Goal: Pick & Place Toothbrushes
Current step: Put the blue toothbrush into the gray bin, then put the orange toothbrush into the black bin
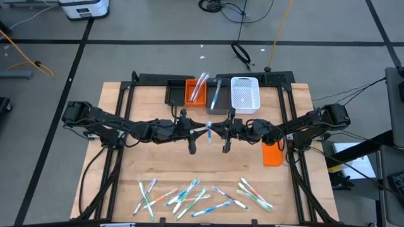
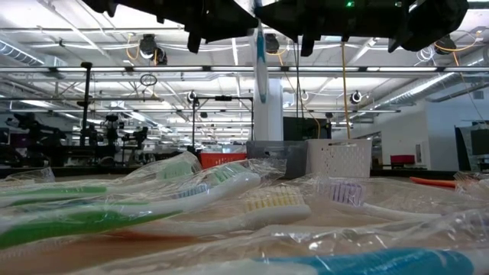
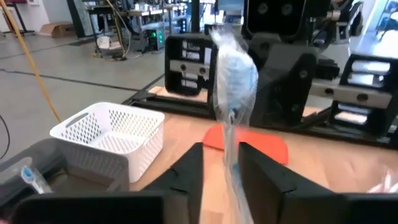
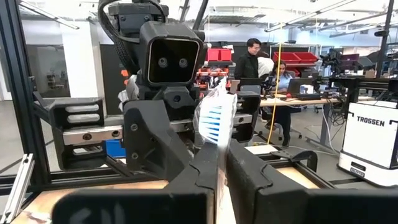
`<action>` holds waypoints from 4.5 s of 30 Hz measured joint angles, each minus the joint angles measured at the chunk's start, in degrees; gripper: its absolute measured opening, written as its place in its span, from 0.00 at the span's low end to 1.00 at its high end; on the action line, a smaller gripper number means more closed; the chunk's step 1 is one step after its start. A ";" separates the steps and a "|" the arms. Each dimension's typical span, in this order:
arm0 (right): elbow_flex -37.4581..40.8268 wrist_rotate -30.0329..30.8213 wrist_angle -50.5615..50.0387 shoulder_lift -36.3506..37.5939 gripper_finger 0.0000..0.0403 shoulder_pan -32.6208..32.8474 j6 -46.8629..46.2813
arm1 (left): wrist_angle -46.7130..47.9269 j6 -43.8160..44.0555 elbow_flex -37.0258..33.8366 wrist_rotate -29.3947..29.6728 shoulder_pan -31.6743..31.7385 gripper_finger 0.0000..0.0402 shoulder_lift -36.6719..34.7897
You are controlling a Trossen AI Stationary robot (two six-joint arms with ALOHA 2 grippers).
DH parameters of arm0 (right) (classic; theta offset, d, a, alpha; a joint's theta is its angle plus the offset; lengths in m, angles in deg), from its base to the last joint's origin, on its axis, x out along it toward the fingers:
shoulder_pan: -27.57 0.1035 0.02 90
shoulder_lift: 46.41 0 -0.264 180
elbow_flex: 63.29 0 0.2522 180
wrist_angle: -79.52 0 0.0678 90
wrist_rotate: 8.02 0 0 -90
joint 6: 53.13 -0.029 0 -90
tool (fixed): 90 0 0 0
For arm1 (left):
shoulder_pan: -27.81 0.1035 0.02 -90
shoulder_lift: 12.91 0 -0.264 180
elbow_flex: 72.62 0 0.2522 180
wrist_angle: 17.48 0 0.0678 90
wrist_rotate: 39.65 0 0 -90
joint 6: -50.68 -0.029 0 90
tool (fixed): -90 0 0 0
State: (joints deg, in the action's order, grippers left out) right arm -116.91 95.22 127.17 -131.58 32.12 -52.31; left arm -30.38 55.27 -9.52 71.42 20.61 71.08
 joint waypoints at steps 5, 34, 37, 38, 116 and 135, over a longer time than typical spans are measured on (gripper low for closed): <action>0.00 0.21 0.02 0.01 0.02 -1.61 0.07 | 3.90 0.28 0.00 0.00 -0.26 0.38 -0.01; 0.00 10.99 0.96 -0.01 0.02 -25.19 -9.00 | 11.16 4.74 0.00 0.00 -3.82 0.41 -0.01; 0.00 11.03 0.81 -0.94 0.02 -27.48 -10.63 | 11.17 4.76 0.00 0.01 -3.82 0.41 -0.01; -0.02 11.01 0.88 -1.67 0.02 -28.18 -11.39 | 11.15 4.76 0.00 0.01 -3.82 0.41 -0.01; 5.29 -12.29 -20.82 6.14 0.54 -18.02 -17.75 | 11.98 4.65 0.00 0.01 -3.78 0.41 -0.03; 11.87 -10.41 -39.87 17.78 0.50 17.57 -33.39 | 11.90 4.63 0.02 0.01 -3.76 0.41 -0.03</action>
State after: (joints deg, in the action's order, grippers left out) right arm -105.04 84.82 87.30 -113.80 49.69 -85.70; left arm -18.48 59.89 -9.50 71.44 16.85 71.05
